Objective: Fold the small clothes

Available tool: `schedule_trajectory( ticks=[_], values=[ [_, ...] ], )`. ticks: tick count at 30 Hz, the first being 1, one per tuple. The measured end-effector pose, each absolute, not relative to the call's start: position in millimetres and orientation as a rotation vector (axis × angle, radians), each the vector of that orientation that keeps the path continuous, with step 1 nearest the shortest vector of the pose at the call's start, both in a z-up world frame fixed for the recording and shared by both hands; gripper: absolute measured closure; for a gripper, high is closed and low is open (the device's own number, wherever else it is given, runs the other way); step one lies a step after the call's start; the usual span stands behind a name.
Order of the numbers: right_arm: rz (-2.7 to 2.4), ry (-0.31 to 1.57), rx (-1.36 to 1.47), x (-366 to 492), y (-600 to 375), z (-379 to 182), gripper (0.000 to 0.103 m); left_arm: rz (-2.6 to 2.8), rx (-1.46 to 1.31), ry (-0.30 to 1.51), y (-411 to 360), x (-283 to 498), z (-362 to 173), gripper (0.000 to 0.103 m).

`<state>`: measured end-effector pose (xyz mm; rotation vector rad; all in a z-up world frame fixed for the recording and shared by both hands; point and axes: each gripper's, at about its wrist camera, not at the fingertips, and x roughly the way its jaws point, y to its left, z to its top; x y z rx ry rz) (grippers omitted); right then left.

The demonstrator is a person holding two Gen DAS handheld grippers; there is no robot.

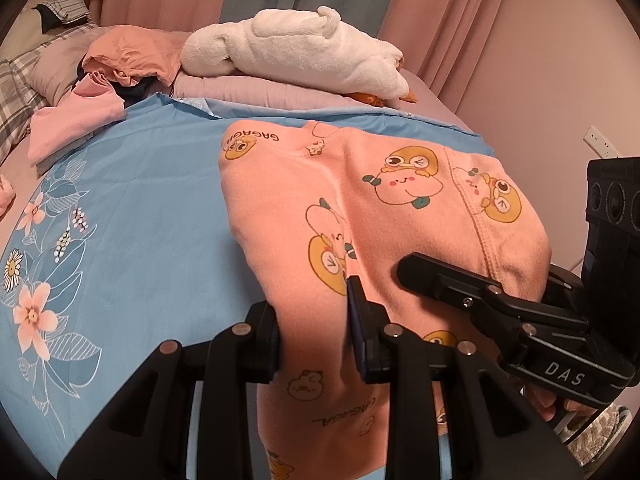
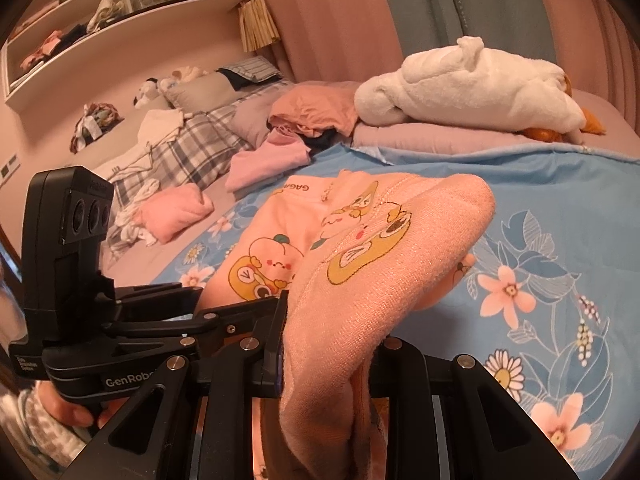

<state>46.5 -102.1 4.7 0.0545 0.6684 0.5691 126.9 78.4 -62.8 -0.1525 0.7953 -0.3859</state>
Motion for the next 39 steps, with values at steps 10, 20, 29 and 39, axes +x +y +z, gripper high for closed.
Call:
schedule_trajectory(
  ticks=[10, 20, 29, 39],
  values=[
    [0.560, 0.670, 0.068, 66.2, -108.7, -2.0, 0.076, -0.386, -0.158, 0.803, 77.4, 144.3, -71.4, 0.075],
    [0.553, 0.683, 0.067, 79.1, -110.1, -9.8, 0.076, -0.373, -0.156, 0.811, 74.6, 156.4, -79.6, 0.075],
    [0.549, 0.689, 0.051, 91.2, -105.6, -13.7, 0.076, -0.362, -0.158, 0.817, 80.7, 169.1, -85.9, 0.075],
    [0.541, 0.700, 0.042, 99.8, -101.4, -18.8, 0.076, -0.361, -0.162, 0.828, 82.6, 180.6, -94.4, 0.075]
  ],
)
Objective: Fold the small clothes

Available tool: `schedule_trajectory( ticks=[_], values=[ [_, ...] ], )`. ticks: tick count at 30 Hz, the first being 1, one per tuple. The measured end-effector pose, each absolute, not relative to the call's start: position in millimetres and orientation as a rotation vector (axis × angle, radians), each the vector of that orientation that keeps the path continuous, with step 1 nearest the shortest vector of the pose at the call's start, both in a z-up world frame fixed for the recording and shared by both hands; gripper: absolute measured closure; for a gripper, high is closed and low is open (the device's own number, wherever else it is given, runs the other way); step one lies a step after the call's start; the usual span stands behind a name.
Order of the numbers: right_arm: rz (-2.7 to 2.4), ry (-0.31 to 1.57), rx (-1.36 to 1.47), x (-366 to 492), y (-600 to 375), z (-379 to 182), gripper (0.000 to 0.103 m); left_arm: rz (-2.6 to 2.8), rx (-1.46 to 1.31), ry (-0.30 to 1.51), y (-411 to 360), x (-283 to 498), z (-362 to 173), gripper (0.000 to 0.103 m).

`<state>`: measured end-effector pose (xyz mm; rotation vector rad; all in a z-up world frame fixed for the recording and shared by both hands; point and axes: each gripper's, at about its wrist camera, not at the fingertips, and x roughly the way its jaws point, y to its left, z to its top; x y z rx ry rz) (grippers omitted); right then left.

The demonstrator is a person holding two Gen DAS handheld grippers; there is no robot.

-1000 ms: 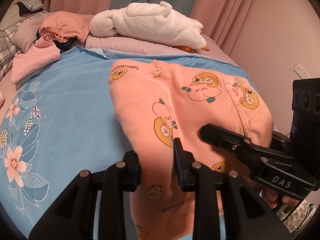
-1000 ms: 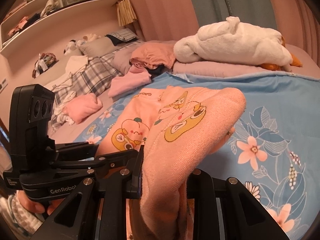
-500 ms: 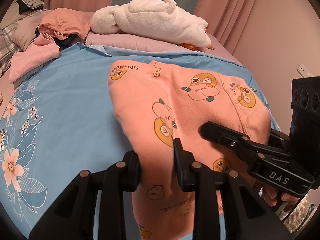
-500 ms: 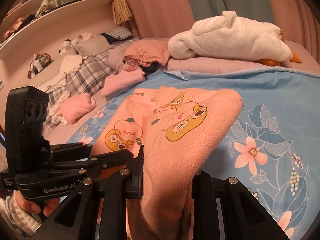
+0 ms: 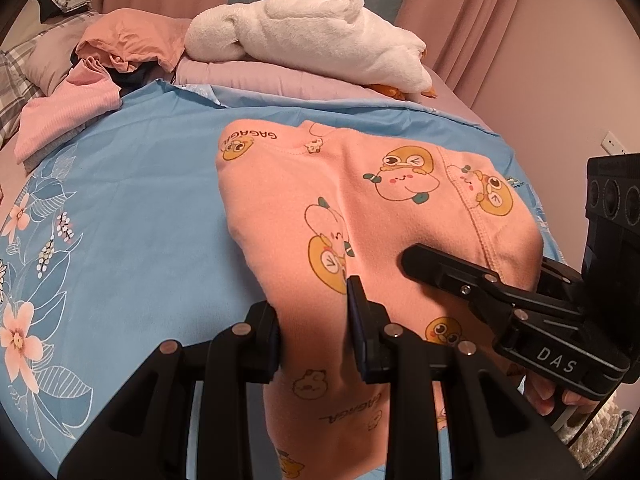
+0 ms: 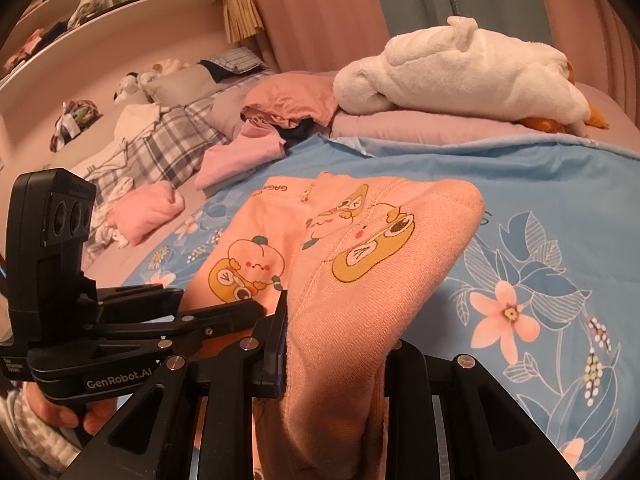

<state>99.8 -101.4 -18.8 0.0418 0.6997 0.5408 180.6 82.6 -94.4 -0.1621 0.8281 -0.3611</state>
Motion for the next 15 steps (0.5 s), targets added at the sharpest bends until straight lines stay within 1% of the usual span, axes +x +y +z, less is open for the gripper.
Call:
schedule_trajectory(
  ticks=[15],
  values=[
    [0.533, 0.724, 0.046, 110.4, -103.0, -29.0, 0.076, -0.357, -0.162, 0.856, 78.7, 192.1, -102.5, 0.075]
  ],
)
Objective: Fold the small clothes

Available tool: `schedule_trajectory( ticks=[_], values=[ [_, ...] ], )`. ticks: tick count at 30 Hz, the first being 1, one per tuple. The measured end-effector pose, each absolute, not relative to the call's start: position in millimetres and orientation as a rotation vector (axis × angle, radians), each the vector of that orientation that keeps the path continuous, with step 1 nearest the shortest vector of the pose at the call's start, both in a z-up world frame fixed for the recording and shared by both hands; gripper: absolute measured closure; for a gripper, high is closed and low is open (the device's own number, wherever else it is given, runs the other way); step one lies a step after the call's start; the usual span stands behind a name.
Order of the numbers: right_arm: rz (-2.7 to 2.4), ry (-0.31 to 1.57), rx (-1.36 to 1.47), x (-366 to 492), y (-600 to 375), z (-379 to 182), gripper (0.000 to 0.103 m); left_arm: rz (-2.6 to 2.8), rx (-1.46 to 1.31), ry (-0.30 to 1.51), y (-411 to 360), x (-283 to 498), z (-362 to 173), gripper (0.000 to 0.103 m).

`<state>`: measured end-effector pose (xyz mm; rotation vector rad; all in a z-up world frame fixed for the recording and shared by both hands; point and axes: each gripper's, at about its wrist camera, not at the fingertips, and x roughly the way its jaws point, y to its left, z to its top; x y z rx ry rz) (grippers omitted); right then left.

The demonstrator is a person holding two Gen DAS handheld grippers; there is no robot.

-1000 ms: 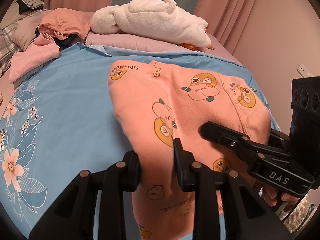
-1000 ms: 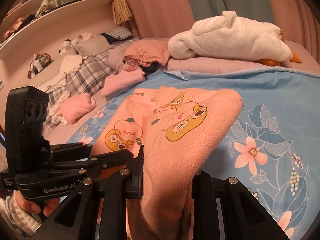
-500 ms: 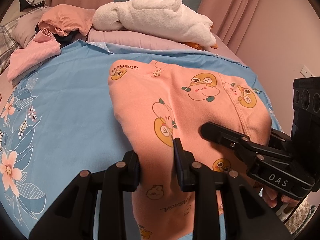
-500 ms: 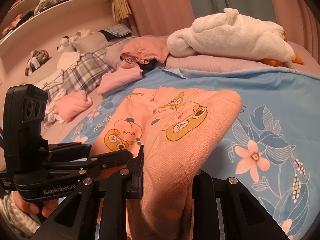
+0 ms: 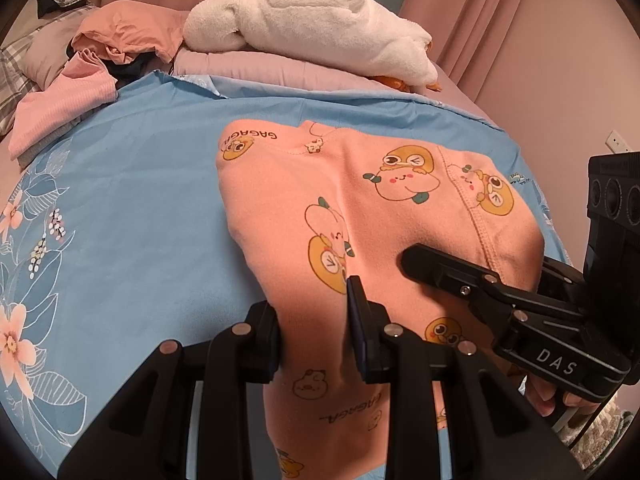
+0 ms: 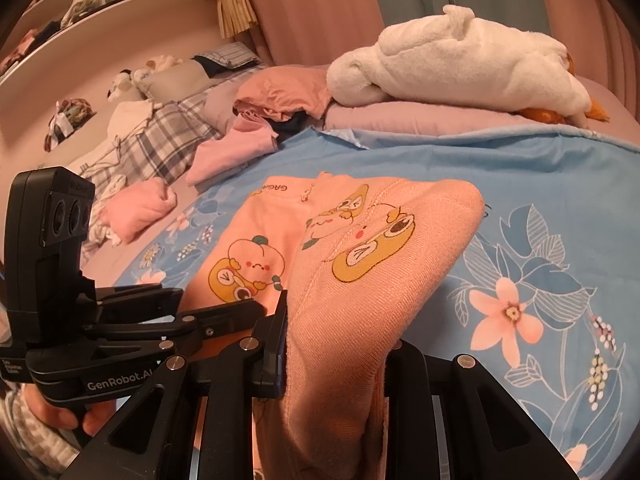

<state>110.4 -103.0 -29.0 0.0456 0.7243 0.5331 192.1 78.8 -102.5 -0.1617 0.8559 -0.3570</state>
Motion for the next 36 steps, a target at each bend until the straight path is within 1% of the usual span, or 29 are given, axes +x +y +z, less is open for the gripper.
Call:
schedule_trajectory(
  ticks=[36],
  values=[
    [0.503, 0.879, 0.085, 128.1, -105.4, -66.5, 0.076, -0.339, -0.164, 0.984, 68.6, 209.2, -139.2, 0.075]
  ],
)
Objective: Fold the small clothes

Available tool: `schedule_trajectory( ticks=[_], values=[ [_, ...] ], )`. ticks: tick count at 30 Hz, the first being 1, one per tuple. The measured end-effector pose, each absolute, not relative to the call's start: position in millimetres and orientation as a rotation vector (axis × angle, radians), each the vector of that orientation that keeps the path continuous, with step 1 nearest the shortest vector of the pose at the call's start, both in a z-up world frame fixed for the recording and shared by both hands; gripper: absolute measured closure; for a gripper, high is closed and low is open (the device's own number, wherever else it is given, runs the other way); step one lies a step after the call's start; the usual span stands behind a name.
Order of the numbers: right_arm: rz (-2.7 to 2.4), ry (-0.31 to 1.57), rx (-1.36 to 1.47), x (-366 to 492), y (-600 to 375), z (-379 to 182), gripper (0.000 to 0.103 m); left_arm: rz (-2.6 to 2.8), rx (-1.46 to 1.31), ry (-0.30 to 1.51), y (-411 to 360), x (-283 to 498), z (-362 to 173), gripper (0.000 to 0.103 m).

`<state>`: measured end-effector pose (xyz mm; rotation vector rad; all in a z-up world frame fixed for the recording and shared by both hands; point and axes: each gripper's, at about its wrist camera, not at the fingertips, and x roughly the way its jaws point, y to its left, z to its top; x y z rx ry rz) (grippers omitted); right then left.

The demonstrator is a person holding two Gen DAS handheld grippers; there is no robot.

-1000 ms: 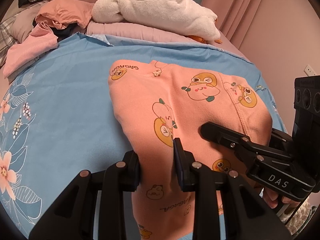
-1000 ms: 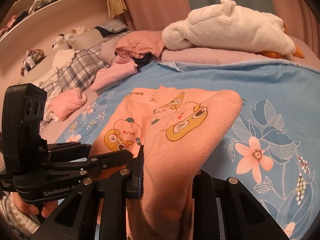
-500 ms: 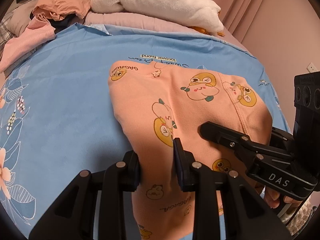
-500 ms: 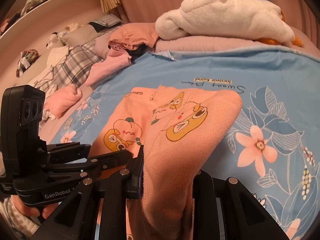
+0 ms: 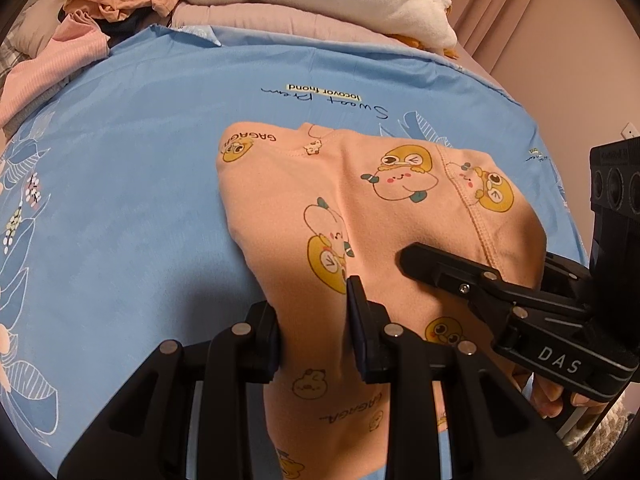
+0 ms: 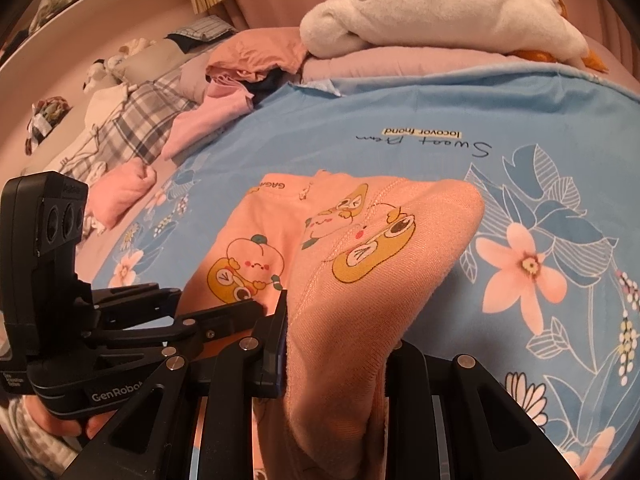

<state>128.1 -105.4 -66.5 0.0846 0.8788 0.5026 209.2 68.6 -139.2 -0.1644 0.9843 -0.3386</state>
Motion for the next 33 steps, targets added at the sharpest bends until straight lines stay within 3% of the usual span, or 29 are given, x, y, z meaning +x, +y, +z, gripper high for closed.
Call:
schedule_trajectory(
  ticks=[33],
  values=[
    [0.484, 0.970, 0.189, 140.3, -124.4, -95.0, 0.076, -0.313, -0.147, 1.024, 66.0, 214.1, -154.6, 0.068]
  ],
)
